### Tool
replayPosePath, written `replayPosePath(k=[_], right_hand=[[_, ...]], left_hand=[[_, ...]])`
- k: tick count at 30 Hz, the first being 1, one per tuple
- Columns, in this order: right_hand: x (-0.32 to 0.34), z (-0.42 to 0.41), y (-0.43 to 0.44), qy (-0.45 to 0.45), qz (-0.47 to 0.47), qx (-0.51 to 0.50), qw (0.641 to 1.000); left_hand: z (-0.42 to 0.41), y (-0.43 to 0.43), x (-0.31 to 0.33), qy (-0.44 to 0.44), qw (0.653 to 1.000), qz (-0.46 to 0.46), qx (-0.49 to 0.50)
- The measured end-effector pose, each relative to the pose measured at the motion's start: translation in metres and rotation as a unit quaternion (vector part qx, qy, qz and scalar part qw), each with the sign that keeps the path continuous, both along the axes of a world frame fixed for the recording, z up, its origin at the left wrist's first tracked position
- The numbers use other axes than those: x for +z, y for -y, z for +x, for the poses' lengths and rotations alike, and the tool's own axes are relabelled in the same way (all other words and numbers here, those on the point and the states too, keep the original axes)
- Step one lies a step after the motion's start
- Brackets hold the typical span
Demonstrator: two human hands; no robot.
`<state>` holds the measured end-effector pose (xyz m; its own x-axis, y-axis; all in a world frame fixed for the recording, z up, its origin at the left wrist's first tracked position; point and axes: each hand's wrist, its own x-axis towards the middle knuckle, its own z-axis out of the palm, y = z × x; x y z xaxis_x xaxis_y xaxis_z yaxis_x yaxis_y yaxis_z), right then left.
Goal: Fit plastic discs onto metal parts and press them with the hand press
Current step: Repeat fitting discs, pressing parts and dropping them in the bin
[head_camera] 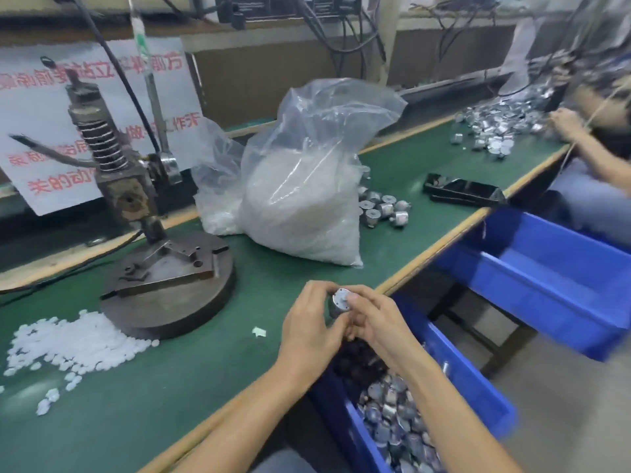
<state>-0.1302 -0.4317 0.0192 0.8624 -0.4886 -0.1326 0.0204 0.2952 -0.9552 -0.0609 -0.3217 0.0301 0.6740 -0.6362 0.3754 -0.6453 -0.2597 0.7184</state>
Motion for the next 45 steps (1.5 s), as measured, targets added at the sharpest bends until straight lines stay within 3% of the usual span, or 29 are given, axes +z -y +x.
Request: replayPosePath(k=[2,4,8,14,18,25,29,33,40,45], right_hand=[[-0.016,-0.024,0.023,-0.04,0.015,-0.04,0.998],[-0.039,-0.045,0.045,-0.111,0.009,-0.07,0.991],[-0.098,-0.076,0.077,-0.263,-0.053,-0.104,0.958],[-0.172,-0.087,0.096,-0.435,-0.235,-0.098,0.864],[-0.181,-0.088,0.096,-0.473,-0.262,-0.103,0.835],[-0.141,-0.068,0.098,-0.367,-0.289,-0.19,0.864],[-0.088,-0.04,0.09,-0.226,-0.302,-0.283,0.882],[-0.031,0.0,0.063,-0.079,-0.325,-0.362,0.87],[0.034,0.096,-0.034,0.043,-0.376,-0.185,0.907],[0.073,0.149,-0.132,0.128,-0.437,-0.063,0.888]], left_hand=[[-0.021,0.028,-0.009,0.073,0.994,0.074,-0.014],[-0.041,0.053,-0.021,0.195,0.961,0.193,-0.042],[-0.062,0.078,-0.058,0.175,0.904,0.376,-0.105],[-0.054,0.068,-0.079,0.143,0.898,0.404,-0.101],[-0.048,0.06,-0.079,0.111,0.907,0.394,-0.1],[-0.043,0.058,-0.052,0.095,0.947,0.29,-0.101],[-0.042,0.039,-0.024,0.091,0.971,0.199,-0.101],[-0.016,0.007,0.008,0.1,0.981,0.154,-0.055],[0.042,-0.084,0.055,0.133,0.979,0.135,0.073],[0.071,-0.167,0.092,0.151,0.963,0.125,0.183]])
